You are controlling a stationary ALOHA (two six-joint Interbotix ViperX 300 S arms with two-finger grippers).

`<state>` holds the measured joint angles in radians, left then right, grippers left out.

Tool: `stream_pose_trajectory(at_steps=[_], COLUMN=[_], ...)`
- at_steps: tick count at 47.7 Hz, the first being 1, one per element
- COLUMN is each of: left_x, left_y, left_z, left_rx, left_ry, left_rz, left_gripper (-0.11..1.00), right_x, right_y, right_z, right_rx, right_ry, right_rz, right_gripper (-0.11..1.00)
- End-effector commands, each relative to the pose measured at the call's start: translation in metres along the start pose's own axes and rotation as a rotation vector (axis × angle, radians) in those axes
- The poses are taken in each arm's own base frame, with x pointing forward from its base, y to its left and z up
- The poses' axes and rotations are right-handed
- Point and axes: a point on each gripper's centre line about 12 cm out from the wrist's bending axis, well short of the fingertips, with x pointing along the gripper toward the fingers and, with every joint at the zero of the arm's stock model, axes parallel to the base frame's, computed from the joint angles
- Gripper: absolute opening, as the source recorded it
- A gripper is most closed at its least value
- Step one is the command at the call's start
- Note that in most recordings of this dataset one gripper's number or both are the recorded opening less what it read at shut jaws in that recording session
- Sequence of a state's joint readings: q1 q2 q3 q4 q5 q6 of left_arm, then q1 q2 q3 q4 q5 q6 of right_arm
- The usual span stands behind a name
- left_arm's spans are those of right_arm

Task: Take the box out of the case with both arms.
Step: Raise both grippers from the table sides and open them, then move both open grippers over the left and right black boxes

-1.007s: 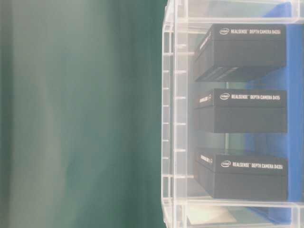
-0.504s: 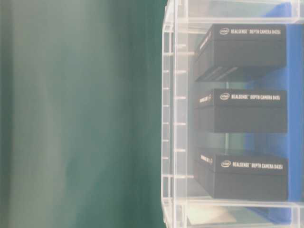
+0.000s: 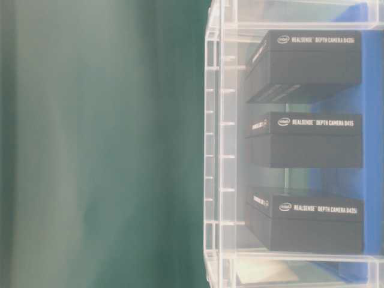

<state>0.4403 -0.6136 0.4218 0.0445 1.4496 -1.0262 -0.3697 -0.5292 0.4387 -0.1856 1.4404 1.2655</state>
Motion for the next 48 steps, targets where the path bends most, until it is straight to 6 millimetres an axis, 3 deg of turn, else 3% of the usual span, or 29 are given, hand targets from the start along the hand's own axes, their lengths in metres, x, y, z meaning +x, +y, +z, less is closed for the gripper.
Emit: stream_pose_trajectory(at_steps=[1,15,23,37,48], left_x=[-0.006,-0.006,-0.001,0.008,0.011], left_y=[0.0,0.0,-0.011,-0.048,-0.094], left_z=[-0.001,-0.001,0.003,0.02,0.031], left_rx=[0.015,0.007,-0.023,-0.056,-0.021], left_ry=[-0.019,-0.013,0.006,0.057,0.052], left_rz=[-0.023,-0.023,-0.008,0.091,0.084], left_gripper=[0.91,0.91,0.91,0.91,0.91], right_x=[-0.004,-0.004,-0.001,0.009,0.012], right_y=[0.0,0.003,0.02,0.075,0.108], right_z=[0.002,0.002,0.005,0.013,0.017], right_rx=[0.025,0.04,0.039,0.003,-0.016], right_ry=[-0.008,-0.002,0.007,0.016,0.011], right_rz=[0.013,0.025,0.044,0.07,0.099], right_gripper=[0.96,0.96,0.96,0.96,0.96])
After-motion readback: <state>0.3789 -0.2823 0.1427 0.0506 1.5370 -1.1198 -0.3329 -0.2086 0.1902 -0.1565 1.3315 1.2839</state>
